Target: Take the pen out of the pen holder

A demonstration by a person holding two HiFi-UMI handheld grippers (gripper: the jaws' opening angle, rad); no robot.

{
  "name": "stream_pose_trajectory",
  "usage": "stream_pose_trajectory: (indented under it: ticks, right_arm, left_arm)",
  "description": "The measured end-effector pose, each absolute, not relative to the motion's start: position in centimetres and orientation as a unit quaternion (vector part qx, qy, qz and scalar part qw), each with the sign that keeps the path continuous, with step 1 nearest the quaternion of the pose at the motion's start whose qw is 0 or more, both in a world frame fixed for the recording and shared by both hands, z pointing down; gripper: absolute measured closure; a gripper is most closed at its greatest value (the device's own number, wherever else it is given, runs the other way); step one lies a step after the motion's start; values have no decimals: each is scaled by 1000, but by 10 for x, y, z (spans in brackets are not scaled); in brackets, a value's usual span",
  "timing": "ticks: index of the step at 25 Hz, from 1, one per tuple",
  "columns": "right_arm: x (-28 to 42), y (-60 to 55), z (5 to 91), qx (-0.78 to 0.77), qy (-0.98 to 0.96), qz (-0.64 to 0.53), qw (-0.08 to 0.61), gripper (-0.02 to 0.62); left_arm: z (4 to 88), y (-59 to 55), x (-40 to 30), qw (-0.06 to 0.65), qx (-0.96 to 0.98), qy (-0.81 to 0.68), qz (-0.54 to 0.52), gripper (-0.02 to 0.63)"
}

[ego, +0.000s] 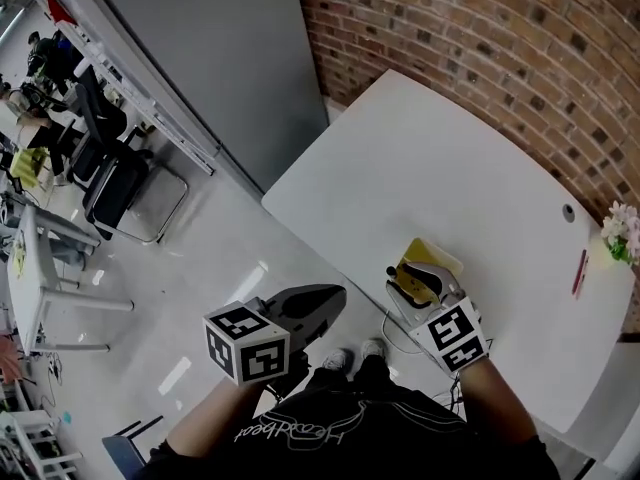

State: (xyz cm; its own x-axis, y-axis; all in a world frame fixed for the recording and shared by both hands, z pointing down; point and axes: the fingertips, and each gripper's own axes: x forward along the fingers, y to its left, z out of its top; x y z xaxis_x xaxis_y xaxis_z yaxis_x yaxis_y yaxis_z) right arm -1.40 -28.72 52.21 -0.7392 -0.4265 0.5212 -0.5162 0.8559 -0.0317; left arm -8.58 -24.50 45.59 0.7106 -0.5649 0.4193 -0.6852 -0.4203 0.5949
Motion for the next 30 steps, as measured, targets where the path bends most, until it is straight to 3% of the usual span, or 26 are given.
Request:
stream_pose_trajectory:
  ticks: [14, 17, 30]
  right_arm:
    - [-22, -292, 547, 282, -912, 90, 284, 468]
    - [-23, -293, 546, 293, -909, 84, 283, 511]
    - [-16, -295, 543, 326, -898, 73, 287, 522]
  left_arm:
    - [462, -248, -107, 394, 840, -366, 78, 604]
    - [462, -249, -114, 395, 839, -367, 76, 604]
    - [458, -245, -118, 393, 845, -354, 78, 604]
